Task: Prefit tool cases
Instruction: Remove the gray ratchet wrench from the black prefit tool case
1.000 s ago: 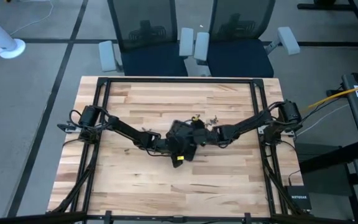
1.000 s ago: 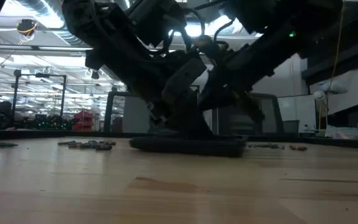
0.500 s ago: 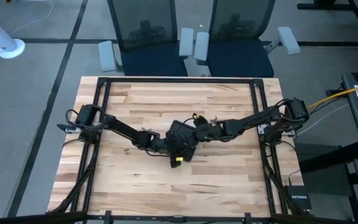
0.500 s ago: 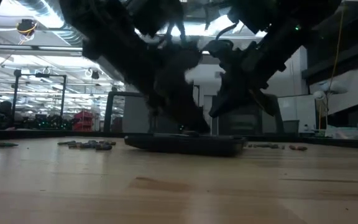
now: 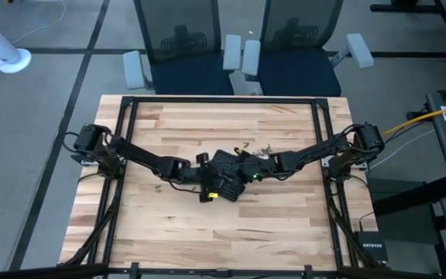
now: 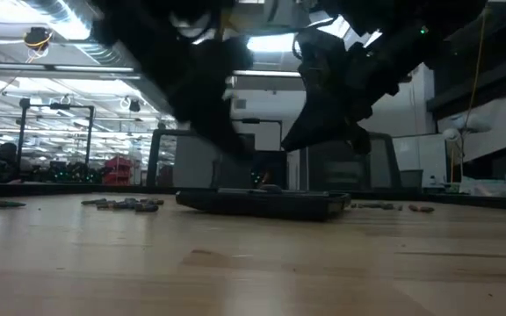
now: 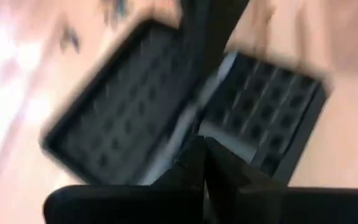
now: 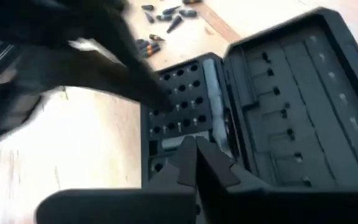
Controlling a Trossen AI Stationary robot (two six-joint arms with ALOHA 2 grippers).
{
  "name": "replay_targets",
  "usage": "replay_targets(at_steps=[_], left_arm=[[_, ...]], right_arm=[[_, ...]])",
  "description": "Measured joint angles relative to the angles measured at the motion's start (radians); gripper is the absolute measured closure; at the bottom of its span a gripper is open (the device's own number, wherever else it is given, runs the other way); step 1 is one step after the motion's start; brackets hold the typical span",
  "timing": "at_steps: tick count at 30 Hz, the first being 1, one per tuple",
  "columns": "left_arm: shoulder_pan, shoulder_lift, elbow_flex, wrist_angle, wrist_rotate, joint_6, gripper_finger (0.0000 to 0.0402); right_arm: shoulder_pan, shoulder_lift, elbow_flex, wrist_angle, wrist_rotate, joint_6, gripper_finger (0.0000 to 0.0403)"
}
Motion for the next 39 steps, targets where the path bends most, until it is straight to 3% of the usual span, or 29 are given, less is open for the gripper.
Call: replay_targets(at_steps=[4,13,17,22,31,39], left_arm=[[-0.011,0.011,-0.079,0.02,0.021,-0.103,0.0401],[-0.049,0.008,-0.157,0.119,0.016,-0.182,0.0401],[-0.045,0.012,-0.161,0.177,0.029,-0.186,0.0401],[-0.039,0.012,-0.161,0.187,0.029,-0.179,0.0401],[-0.039,0.049,-0.159,0.235,0.018,-0.209,0.0402],[-0.039,0.059,-0.158,0.244,0.01,-0.235,0.0401]], right_arm=[[-0.002,0.047,0.039,-0.003,-0.01,-0.16,0.0379],[-0.002,0.169,0.23,-0.21,-0.001,-0.376,0.023],[-0.002,0.193,0.277,-0.277,0.023,-0.426,0.0198],[-0.003,0.193,0.272,-0.33,0.105,-0.433,0.0203],[-0.023,0.241,0.272,-0.303,0.003,-0.415,0.0248],[-0.021,0.296,0.278,-0.302,0.021,-0.413,0.0271]])
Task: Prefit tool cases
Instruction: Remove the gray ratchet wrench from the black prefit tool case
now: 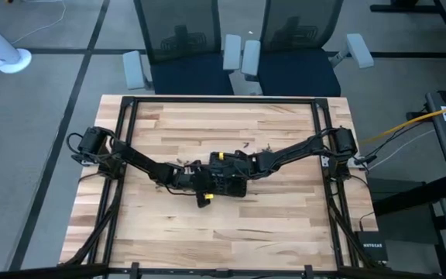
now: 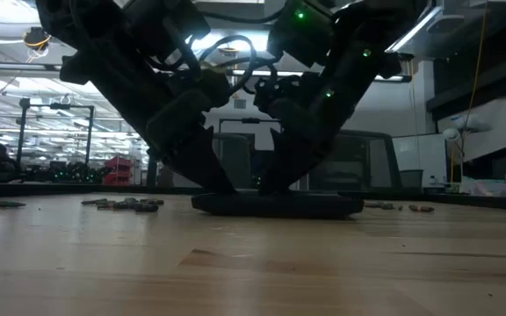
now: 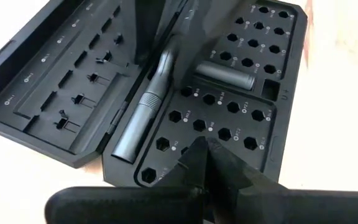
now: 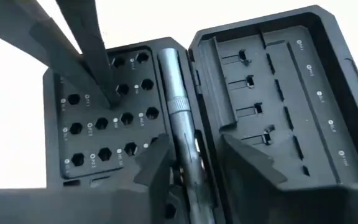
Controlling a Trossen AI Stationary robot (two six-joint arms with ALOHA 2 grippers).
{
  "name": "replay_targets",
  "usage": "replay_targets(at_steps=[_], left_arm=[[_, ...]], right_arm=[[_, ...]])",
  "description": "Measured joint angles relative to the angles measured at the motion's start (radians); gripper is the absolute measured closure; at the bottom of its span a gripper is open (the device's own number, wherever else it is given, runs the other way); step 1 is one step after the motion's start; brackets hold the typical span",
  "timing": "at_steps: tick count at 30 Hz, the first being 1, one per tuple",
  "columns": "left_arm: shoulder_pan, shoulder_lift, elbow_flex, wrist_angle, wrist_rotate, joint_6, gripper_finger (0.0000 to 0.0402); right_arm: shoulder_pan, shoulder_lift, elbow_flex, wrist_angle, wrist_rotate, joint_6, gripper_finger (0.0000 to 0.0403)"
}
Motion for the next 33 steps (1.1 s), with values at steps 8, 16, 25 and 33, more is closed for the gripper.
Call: replay_targets(at_steps=[8,16,25,33], left_arm=[[-0.003,0.0,-0.002,0.003,-0.069,-0.024,0.0401],[0.006,0.002,-0.002,0.017,-0.086,-0.069,0.0401],[0.007,0.002,-0.003,0.003,-0.142,-0.074,0.0401],[0.006,0.0,-0.004,0.014,-0.149,-0.079,0.0402]], right_arm=[[-0.002,0.029,0.004,-0.019,-0.071,-0.027,0.0379],[-0.026,-0.047,0.046,-0.114,-0.225,0.049,0.0379],[-0.079,-0.166,0.07,-0.11,-0.257,0.088,0.0379],[-0.105,-0.24,0.073,-0.184,-0.187,0.078,0.038]])
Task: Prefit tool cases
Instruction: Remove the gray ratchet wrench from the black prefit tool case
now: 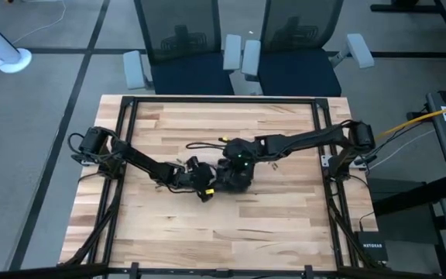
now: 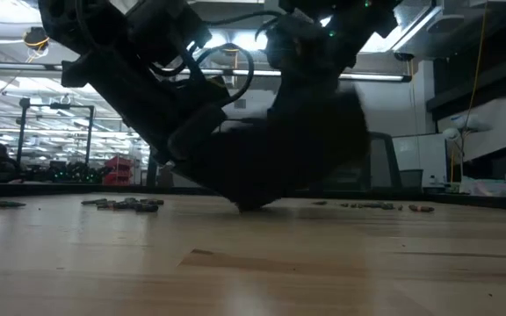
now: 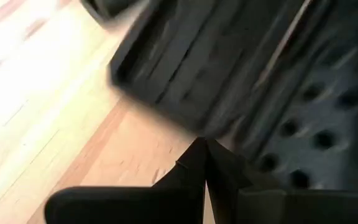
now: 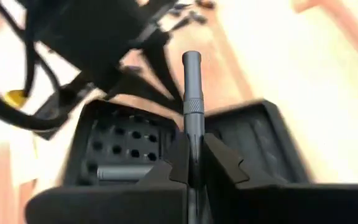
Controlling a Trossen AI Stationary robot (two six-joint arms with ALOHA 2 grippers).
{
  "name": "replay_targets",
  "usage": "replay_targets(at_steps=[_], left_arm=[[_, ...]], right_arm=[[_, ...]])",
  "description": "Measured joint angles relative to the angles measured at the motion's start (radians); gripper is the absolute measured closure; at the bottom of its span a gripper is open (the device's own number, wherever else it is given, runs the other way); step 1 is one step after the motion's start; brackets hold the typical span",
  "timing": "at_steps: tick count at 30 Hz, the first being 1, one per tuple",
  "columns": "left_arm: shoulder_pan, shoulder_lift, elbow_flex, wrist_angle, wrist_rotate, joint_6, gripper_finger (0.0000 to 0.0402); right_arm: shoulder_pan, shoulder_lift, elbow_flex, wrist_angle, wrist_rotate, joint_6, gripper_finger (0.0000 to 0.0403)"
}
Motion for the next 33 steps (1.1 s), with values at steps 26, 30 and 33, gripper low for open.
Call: replay_targets(at_steps=[26,30,33], left_arm=[[0.004,-0.405,0.003,0.022,-0.051,0.24,0.0402],[0.009,-0.419,0.002,0.018,-0.091,0.222,0.0401],[0.009,-0.419,0.002,0.013,-0.099,0.189,0.0401]], right_arm=[[-0.399,0.028,0.002,-0.056,0.154,-0.701,0.038],[-0.404,0.094,0.002,0.065,0.096,-0.707,0.038],[-0.387,0.158,0.037,0.091,0.063,-0.715,0.038]])
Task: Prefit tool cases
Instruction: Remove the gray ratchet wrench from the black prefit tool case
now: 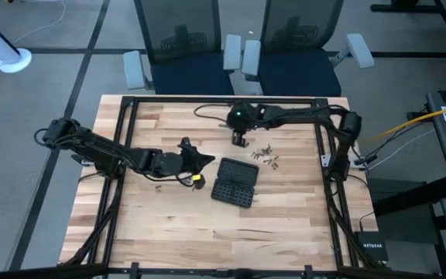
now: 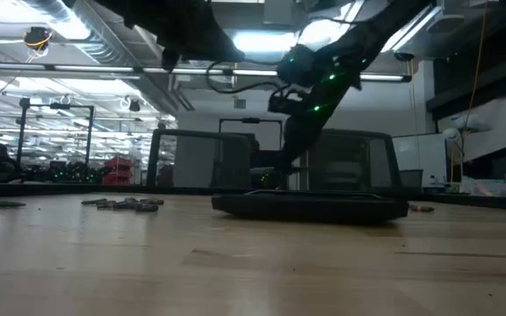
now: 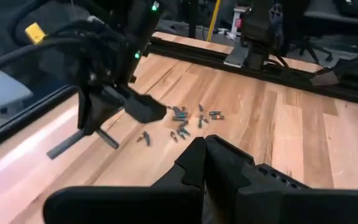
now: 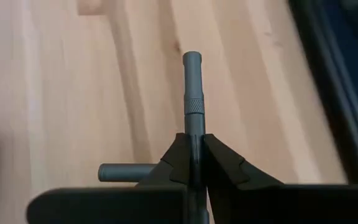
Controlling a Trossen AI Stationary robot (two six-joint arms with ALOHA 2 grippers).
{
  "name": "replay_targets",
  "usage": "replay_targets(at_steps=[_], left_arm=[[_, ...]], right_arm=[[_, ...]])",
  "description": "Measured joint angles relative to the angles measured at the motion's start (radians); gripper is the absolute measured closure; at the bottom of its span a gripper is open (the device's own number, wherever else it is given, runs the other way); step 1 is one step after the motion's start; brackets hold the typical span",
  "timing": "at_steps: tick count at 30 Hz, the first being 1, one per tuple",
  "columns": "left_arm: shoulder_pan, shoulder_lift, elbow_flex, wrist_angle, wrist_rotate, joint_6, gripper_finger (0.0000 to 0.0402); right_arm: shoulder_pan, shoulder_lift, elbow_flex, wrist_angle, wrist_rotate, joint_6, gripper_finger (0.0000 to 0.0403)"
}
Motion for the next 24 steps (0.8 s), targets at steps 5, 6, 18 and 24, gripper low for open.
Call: replay_targets(at_steps=[5,6,18,24], left_arm=[[0.0,0.0,0.0,-0.025,-0.006,-0.033,0.0402],[0.0,0.0,0.0,-0.026,-0.007,-0.037,0.0401],[0.004,0.002,0.0,-0.077,-0.01,-0.099,0.0401],[0.004,0.002,0.0,-0.087,-0.01,-0.109,0.0401]], right_arm=[[0.014,0.1,0.1,-0.021,-0.087,-0.053,0.038],[0.016,0.118,0.121,-0.027,-0.117,-0.067,0.038],[0.016,0.226,0.228,-0.045,-0.144,-0.135,0.0367],[0.016,0.226,0.229,-0.033,-0.143,-0.149,0.028]])
